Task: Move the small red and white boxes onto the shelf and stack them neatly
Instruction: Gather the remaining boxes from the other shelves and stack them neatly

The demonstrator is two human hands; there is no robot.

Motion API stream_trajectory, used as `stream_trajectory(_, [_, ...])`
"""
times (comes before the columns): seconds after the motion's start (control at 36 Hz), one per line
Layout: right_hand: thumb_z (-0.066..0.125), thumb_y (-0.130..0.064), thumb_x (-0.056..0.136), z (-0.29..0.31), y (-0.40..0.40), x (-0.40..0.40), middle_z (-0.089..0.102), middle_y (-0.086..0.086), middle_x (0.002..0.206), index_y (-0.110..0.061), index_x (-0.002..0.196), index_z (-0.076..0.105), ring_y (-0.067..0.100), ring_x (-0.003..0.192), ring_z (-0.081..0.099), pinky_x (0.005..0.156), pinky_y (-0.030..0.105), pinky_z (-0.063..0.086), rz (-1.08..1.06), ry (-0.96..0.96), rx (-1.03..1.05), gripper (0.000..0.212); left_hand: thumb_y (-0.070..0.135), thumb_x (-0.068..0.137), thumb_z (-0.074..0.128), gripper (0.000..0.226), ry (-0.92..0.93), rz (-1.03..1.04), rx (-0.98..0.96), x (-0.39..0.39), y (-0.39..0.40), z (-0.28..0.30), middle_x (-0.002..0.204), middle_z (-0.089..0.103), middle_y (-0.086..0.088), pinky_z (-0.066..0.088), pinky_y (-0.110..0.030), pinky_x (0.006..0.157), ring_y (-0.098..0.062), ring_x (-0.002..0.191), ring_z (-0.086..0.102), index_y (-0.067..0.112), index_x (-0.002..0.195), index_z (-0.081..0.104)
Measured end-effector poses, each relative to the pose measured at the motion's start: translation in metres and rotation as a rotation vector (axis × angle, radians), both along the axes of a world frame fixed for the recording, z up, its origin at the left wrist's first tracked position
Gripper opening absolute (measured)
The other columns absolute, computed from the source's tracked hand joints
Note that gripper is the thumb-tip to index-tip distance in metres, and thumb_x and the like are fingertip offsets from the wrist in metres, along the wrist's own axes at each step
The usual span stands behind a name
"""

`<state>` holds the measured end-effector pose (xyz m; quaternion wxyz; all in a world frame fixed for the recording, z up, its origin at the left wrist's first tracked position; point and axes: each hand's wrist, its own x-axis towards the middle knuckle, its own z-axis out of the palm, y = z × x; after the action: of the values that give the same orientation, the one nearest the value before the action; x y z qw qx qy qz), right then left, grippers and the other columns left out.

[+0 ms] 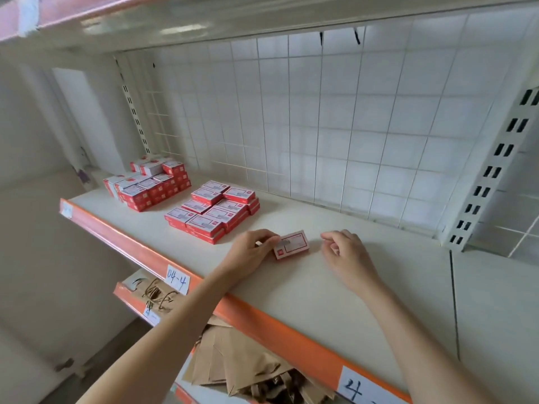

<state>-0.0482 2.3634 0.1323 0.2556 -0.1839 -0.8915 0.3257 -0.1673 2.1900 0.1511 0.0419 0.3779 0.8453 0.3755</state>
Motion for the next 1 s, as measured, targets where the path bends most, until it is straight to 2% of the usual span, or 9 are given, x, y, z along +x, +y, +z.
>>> stream_trajectory(0.08, [0.054,-0.010,0.090,0.000,-0.001,0.000,0.059,0.009,0.105,-0.005,0.113,0.063,0.024,0.107,0.049,0.094,0.035,0.042,0.006,-0.008,0.011,0.025,0.027,0.094,0.055,0.024,0.021,0.006,0.012,-0.001,0.001,-0.001,0.104,0.070,-0.001,0.040,-0.015,0.070,-0.011,0.087,0.059,0.013,0.107,0.069])
stream_trajectory(0.22, [0.052,-0.010,0.091,0.002,-0.001,0.002,0.058,0.006,0.106,-0.008,0.114,0.062,0.021,0.108,0.048,0.094,0.033,0.042,0.008,-0.037,0.021,0.026,0.029,0.094,0.055,0.027,0.072,-0.010,0.000,0.001,0.001,-0.001,0.108,0.065,-0.005,0.040,-0.033,0.093,-0.019,0.103,0.054,0.013,0.111,0.069])
stream_trajectory(0.28, [0.052,-0.010,0.091,0.004,-0.002,0.003,0.058,0.006,0.107,-0.008,0.115,0.062,0.021,0.108,0.048,0.095,0.033,0.042,0.013,-0.051,0.023,0.026,0.033,0.091,0.058,0.029,0.079,0.001,-0.007,0.003,0.000,-0.002,0.106,0.057,-0.001,0.036,-0.027,0.092,-0.015,0.105,0.045,0.017,0.114,0.067])
stream_trajectory(0.39, [0.053,-0.010,0.091,0.007,-0.005,0.003,0.057,0.004,0.104,-0.008,0.114,0.063,0.019,0.104,0.050,0.091,0.026,0.041,0.021,-0.053,0.023,0.025,0.050,0.075,0.066,0.055,0.022,-0.014,-0.058,0.005,-0.002,-0.004,0.110,0.049,0.000,0.035,-0.024,0.092,-0.012,0.109,0.035,0.019,0.120,0.061])
stream_trajectory(0.56, [0.057,-0.014,0.090,0.014,-0.021,0.003,0.059,0.004,0.093,-0.009,0.101,0.069,0.014,0.077,0.057,0.074,0.016,0.038,0.095,-0.019,0.020,0.017,0.048,0.066,0.079,0.048,0.090,-0.020,-0.095,0.009,0.000,-0.005,0.097,0.045,0.005,0.030,-0.013,0.072,-0.011,0.096,0.034,0.018,0.093,0.054])
stream_trajectory(0.67, [0.059,-0.023,0.090,0.015,-0.028,0.002,0.059,0.003,0.093,-0.010,0.106,0.068,0.006,0.072,0.055,0.071,0.011,0.038,0.112,-0.060,-0.013,0.023,0.057,0.062,0.077,0.050,0.120,-0.152,-0.117,0.009,-0.001,-0.007,0.095,0.049,0.002,0.034,-0.017,0.078,-0.012,0.095,0.038,0.020,0.087,0.054])
stream_trajectory(0.81, [0.063,-0.046,0.083,0.024,-0.035,-0.002,0.050,-0.004,0.103,-0.018,0.116,0.059,0.010,0.095,0.054,0.088,0.021,0.041,0.101,-0.218,0.004,0.044,0.049,0.078,0.058,0.042,0.189,-0.357,-0.059,0.004,-0.008,0.002,0.087,0.057,-0.002,0.031,-0.007,0.072,-0.013,0.081,0.044,0.008,0.090,0.062])
stream_trajectory(0.92, [0.064,-0.060,0.074,0.033,-0.039,-0.010,0.049,-0.005,0.107,-0.018,0.111,0.052,0.012,0.102,0.051,0.087,0.025,0.042,0.067,-0.357,0.069,0.058,0.027,0.089,0.059,0.020,0.263,-0.480,-0.154,-0.015,-0.015,0.017,0.094,0.063,-0.005,0.037,-0.016,0.071,-0.018,0.085,0.056,0.009,0.096,0.067])
stream_trajectory(1.0, [0.065,-0.046,0.078,0.037,-0.042,-0.019,0.047,-0.003,0.111,-0.017,0.112,0.047,0.015,0.108,0.047,0.086,0.027,0.041,0.043,-0.442,0.149,0.049,0.021,0.091,0.058,0.012,0.280,-0.537,-0.158,-0.031,-0.023,0.030,0.095,0.064,0.001,0.036,-0.006,0.065,-0.011,0.082,0.062,0.014,0.096,0.067])
